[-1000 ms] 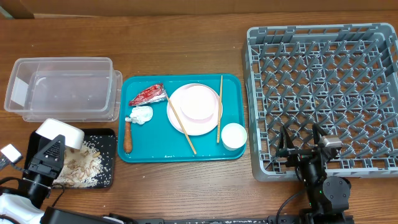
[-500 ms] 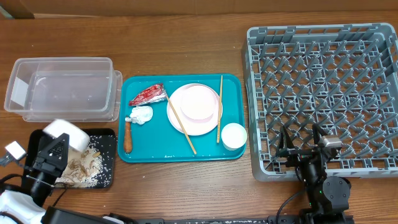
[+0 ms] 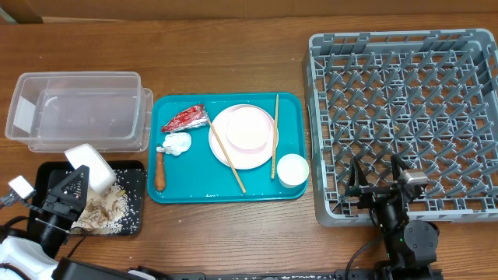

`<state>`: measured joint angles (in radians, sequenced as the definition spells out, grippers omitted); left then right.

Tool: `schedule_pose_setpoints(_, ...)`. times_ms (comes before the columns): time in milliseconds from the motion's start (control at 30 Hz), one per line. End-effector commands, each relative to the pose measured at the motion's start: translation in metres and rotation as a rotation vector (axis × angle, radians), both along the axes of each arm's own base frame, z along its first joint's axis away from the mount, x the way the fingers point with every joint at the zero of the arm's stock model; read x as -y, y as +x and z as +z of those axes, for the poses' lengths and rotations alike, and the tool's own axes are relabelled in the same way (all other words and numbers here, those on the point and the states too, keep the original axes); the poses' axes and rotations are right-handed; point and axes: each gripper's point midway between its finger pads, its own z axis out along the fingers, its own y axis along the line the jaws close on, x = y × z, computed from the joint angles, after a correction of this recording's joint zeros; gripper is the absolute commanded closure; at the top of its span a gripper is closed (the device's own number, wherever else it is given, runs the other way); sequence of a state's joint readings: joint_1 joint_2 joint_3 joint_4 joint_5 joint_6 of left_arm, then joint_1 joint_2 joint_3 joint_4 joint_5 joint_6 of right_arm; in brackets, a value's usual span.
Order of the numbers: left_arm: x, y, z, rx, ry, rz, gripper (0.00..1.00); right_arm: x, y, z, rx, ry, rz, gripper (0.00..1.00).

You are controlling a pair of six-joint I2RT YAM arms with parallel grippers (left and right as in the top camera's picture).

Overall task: Sort waste into correct bins and load items into the dishwasher
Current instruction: 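Tip the bowl to dump rice onto the black tray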

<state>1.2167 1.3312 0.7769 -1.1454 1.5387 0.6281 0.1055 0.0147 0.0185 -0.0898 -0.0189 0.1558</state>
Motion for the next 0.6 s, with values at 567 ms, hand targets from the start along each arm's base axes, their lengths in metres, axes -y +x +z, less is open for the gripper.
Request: schedule_pose_setpoints(567, -0.002, 0.002, 0.009, -0.008, -0.145, -0.002, 0.96, -0.001, 0.000, -0.001, 0.008, -0.006, 0.002, 0.00)
